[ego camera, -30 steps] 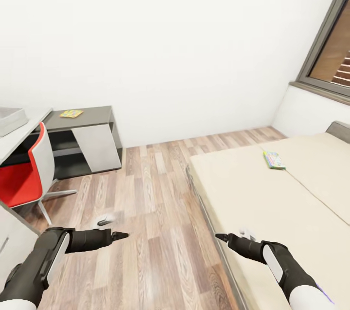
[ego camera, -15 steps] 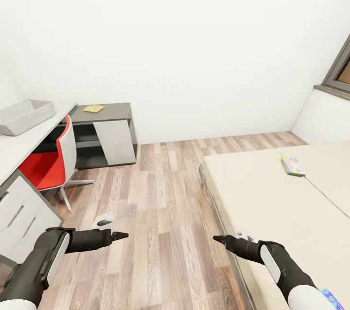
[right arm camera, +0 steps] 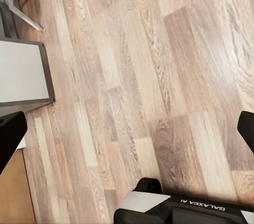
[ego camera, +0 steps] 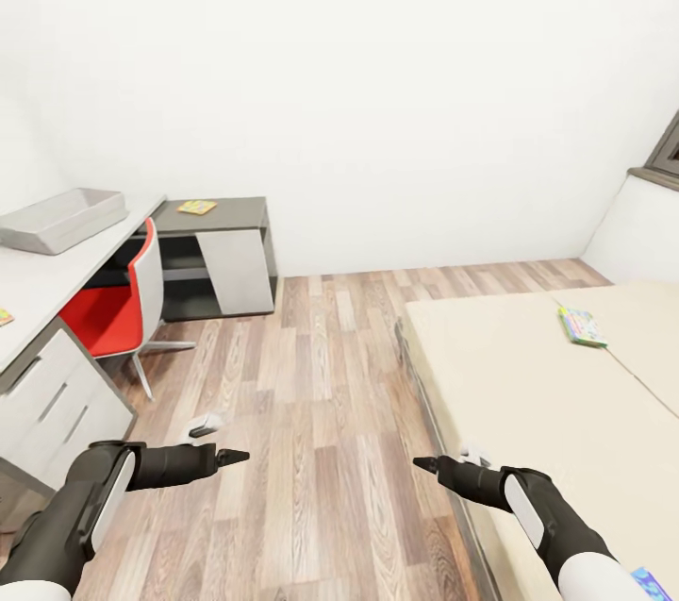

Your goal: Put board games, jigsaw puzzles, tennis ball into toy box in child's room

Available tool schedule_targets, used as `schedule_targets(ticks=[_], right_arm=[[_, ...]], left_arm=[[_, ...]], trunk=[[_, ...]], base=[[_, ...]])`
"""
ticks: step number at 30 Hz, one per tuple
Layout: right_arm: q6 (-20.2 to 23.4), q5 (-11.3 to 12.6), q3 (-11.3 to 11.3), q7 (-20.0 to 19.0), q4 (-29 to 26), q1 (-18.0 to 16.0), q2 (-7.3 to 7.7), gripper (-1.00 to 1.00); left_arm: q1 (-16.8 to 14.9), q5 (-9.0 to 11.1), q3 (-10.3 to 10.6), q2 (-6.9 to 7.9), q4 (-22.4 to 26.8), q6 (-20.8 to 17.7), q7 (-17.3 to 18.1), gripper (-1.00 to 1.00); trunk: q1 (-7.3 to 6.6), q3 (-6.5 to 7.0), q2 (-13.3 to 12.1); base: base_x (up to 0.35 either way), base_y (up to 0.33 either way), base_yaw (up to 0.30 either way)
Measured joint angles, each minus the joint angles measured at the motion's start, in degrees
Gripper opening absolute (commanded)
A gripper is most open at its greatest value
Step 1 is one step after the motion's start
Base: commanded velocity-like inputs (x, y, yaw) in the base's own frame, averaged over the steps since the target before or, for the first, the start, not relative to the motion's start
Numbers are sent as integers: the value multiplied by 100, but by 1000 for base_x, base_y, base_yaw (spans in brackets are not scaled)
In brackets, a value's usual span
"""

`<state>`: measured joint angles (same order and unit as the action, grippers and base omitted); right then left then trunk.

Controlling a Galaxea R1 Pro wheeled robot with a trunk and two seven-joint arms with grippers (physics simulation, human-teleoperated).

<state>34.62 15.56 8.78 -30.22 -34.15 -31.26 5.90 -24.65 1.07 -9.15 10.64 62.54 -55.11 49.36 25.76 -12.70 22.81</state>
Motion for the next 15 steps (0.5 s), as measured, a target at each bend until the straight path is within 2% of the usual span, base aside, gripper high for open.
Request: schedule_targets(ticks=[7,15], right_arm=[[-5,-3,-1,0,0,0,0,100],[1,-3,-1,0,1,0,0,100]], left_arm=[[0,-1,4,-2,1,-2,0,100],[1,-1,-1,-4,2,-1,-1,100]], trunk=[[1,0,0],[0,0,-1]], base=[[-67,-3,37],[-57,0,155]])
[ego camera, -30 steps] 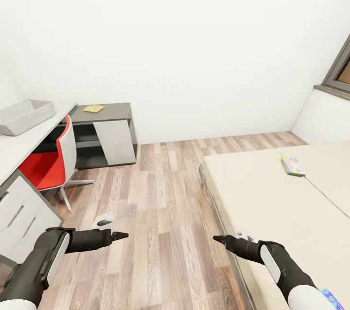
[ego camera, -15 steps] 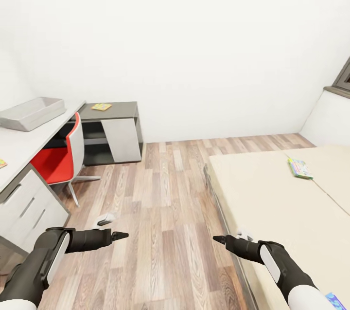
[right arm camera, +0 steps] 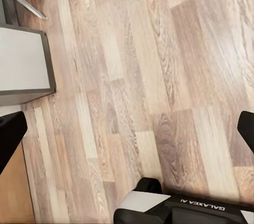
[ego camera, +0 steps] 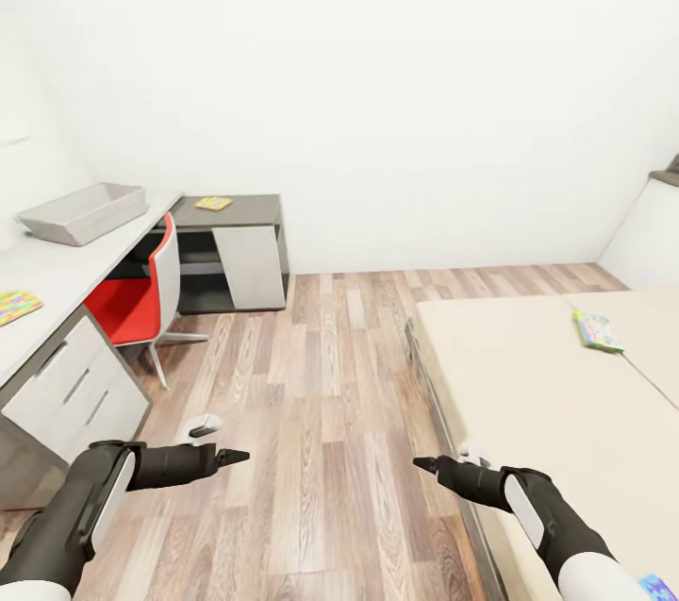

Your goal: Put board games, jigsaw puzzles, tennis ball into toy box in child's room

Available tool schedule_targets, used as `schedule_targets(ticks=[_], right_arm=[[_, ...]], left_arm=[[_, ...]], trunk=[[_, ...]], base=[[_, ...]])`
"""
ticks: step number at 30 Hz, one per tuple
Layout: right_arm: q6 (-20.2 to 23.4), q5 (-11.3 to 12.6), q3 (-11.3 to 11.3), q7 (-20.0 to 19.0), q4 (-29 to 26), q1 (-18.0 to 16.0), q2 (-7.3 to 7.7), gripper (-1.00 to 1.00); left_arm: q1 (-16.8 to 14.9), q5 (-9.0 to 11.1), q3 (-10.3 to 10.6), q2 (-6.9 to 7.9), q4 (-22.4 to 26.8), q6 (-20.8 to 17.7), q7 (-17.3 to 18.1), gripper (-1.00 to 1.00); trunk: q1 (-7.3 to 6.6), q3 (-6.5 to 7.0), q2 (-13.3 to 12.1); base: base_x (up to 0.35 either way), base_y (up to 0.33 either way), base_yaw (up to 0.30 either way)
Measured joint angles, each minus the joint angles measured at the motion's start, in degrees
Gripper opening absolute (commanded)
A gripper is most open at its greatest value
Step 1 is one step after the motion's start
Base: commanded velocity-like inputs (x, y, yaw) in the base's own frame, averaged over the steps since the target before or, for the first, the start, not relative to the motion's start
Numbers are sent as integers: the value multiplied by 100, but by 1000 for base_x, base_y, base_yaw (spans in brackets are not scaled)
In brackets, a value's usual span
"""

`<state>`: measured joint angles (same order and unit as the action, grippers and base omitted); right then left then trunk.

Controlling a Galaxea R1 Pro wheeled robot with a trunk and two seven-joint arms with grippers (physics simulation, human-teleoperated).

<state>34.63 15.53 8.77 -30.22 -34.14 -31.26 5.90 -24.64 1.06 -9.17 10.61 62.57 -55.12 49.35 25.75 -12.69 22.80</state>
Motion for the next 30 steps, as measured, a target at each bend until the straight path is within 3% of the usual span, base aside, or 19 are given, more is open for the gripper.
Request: schedule_targets(ticks=[30], right_arm=[[-6,1,0,6,-1,1,0,100]], left_arm=[[-1,-1,1,-5,-1,1,0,100]], trunk=[[0,0,0]], base=[[-2,-38,23]])
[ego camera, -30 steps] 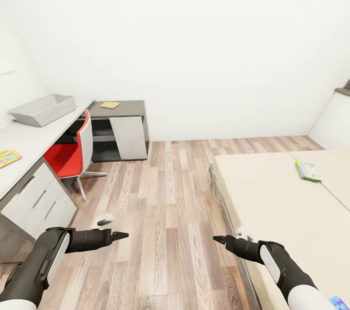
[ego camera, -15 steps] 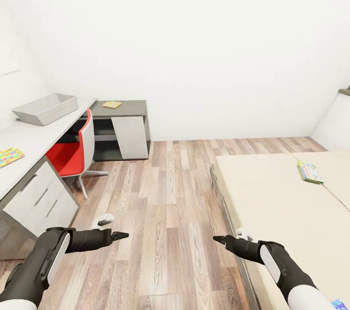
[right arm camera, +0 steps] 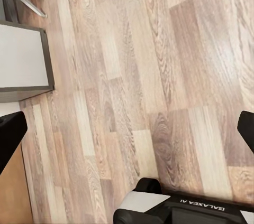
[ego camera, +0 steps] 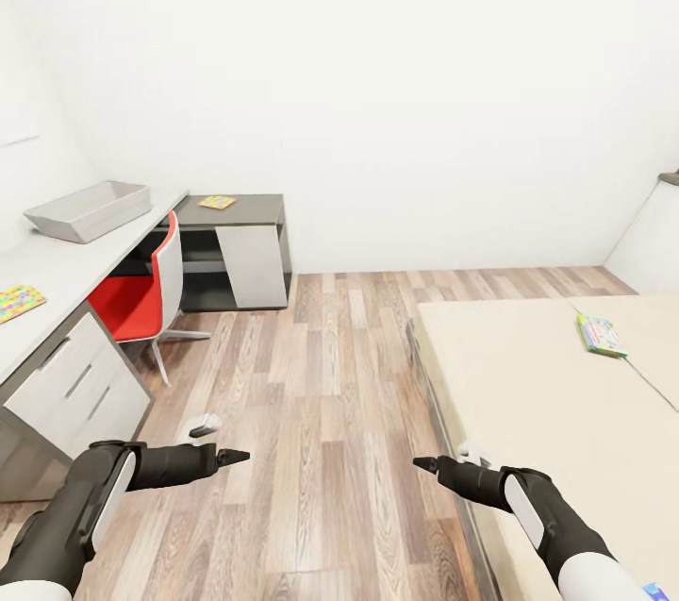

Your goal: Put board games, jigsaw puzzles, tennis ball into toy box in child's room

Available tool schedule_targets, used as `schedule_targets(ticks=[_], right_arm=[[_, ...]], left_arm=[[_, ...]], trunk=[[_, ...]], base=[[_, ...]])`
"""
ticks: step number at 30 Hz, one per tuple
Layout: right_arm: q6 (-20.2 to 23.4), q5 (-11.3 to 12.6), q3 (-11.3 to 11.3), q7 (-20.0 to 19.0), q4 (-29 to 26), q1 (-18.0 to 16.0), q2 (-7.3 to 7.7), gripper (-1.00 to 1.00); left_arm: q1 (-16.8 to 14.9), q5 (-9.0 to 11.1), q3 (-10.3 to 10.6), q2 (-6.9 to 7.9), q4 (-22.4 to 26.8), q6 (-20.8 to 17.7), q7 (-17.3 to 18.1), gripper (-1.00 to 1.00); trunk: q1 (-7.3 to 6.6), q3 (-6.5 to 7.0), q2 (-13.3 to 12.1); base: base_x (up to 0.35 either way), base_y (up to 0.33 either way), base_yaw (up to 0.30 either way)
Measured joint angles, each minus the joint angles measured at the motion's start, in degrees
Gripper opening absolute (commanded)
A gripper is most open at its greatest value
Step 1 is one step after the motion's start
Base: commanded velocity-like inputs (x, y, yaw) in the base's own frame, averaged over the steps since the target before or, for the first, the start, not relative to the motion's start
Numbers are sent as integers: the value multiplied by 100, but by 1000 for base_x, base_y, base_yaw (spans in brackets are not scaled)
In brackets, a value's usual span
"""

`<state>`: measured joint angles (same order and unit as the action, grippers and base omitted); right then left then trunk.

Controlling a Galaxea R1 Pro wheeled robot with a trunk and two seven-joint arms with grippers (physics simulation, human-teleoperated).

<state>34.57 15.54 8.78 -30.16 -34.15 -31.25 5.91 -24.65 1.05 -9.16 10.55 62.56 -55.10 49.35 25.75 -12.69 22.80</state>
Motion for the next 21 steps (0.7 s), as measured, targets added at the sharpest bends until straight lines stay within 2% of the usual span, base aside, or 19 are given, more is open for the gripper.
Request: schedule_targets(ticks=[12,21], right_arm=[[0,-1,-3,8,0,0,-2,100],[2,2,-7,232,16,0,-21,100]], left_arm=[[0,0,2,0,0,0,1,100],[0,3,6,0,0,0,1,100]], trunk=[[0,11,0],[0,12,0]], base=[[-31,-11,50],[-1,-1,3]])
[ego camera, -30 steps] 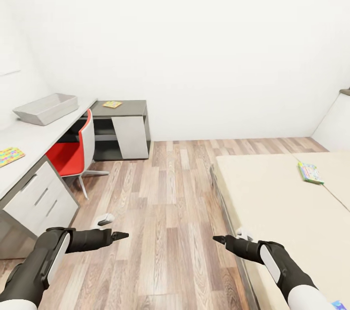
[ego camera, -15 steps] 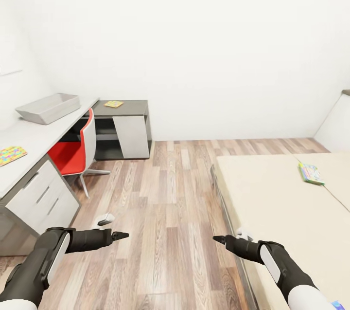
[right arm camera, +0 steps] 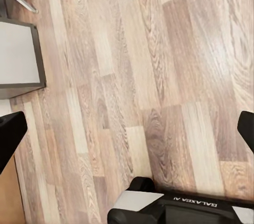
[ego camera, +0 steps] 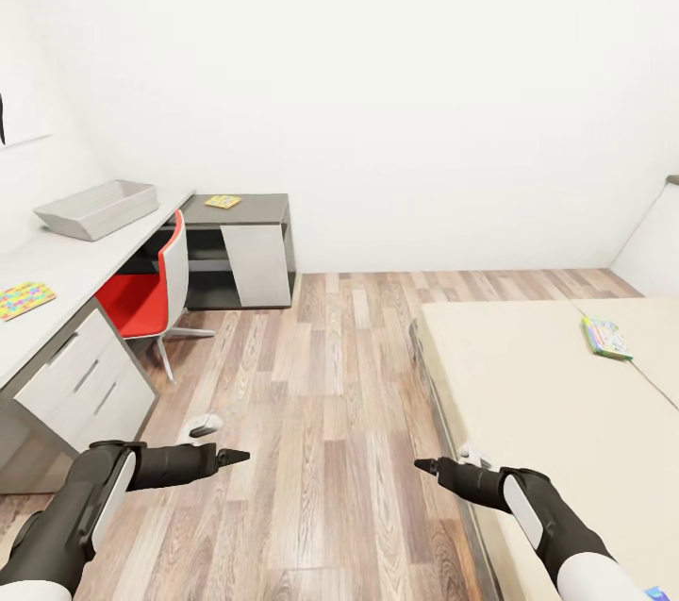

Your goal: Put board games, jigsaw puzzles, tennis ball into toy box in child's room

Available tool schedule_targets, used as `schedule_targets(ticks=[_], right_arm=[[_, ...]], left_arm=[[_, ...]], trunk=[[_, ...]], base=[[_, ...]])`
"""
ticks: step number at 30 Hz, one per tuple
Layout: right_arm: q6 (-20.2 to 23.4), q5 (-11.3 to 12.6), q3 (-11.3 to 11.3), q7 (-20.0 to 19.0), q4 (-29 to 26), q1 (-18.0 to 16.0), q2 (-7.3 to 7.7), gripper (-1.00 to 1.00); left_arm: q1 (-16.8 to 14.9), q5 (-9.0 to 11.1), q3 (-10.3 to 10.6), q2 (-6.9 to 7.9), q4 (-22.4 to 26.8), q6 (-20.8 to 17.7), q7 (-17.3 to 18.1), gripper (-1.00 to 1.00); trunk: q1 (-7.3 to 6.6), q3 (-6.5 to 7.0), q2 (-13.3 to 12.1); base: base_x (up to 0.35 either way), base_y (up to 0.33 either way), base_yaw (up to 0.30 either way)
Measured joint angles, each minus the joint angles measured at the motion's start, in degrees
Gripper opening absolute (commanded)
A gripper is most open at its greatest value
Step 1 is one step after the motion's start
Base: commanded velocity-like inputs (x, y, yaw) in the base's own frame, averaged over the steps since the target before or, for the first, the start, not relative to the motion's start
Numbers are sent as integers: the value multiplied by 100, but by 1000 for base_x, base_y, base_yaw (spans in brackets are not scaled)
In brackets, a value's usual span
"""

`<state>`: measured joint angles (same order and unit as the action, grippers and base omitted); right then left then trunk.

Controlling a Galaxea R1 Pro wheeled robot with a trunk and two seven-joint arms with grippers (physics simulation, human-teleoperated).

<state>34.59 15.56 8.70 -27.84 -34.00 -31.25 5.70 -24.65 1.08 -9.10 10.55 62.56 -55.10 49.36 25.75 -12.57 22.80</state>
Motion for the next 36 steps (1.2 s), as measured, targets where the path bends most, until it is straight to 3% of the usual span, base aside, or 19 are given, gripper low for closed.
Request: schedule_targets(ticks=[21,36], right_arm=[[3,5,6,42,3,0,-6,100],[5,-4,9,45,1,0,-6,100]], left_arm=[[0,5,8,0,0,-1,1,100],[0,5,18,-4,-2,3,-4,100]], trunk=[[0,0,0],[0,0,0]], base=[[-22,-17,0],[0,-225,0]])
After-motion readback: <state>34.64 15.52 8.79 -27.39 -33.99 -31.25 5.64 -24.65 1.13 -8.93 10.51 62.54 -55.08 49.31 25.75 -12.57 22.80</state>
